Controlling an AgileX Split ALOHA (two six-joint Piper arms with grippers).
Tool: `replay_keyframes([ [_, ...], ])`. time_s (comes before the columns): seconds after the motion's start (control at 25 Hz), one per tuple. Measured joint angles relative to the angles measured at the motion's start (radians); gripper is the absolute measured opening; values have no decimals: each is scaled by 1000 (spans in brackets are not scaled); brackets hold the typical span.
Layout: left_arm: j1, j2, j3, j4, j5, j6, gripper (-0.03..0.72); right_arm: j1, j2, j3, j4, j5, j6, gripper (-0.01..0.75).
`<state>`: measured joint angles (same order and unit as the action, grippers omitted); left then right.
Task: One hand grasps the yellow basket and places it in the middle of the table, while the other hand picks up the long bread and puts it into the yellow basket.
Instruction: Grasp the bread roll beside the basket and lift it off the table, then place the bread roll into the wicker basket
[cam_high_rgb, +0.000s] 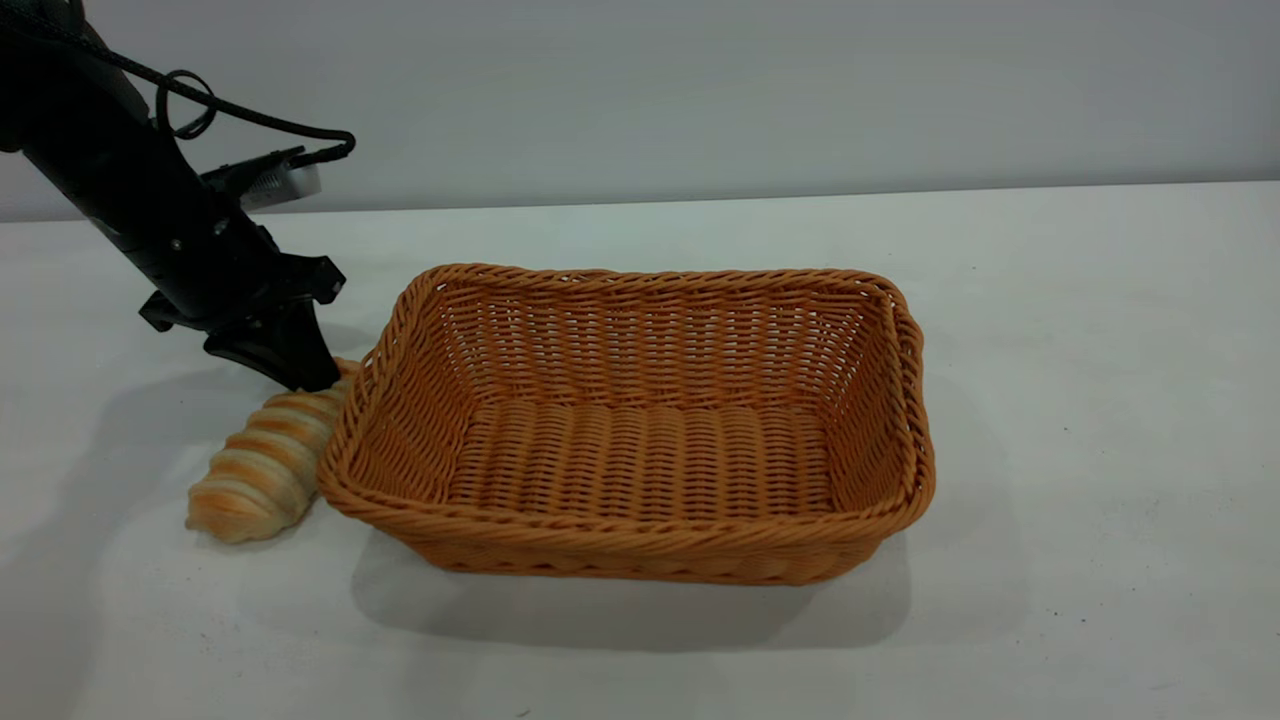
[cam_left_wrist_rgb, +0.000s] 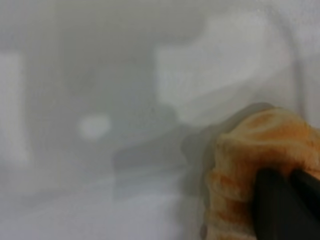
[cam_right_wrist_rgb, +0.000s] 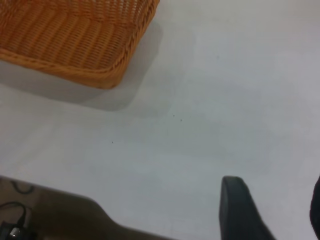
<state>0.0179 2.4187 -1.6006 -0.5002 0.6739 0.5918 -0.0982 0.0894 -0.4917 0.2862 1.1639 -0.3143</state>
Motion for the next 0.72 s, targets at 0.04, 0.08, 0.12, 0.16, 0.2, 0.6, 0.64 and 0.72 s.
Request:
replay_keyframes([
  [0.04,0,0,-1,1,3,-1,28,0,0,0,0,0,0,324],
  [0.08,3,0,-6,1,10,-1,28,0,0,0,0,0,0,323],
  [0.12,4,0,-12,5,23,-1,28,0,0,0,0,0,0,322],
  [0.16,7,-2,-15,14,40,-1,28,0,0,0,0,0,-2,323],
  [0.2,11,-3,-20,22,55,-2,28,0,0,0,-1,0,-6,323],
  [0.6,31,-174,-60,41,102,-3,27,0,0,12,-3,-19,-12,320],
  [0.64,31,-189,-72,31,112,-3,27,0,0,12,-3,-19,-12,320],
  [0.72,31,-214,-99,-5,144,10,27,0,-1,12,-3,-19,-12,320],
])
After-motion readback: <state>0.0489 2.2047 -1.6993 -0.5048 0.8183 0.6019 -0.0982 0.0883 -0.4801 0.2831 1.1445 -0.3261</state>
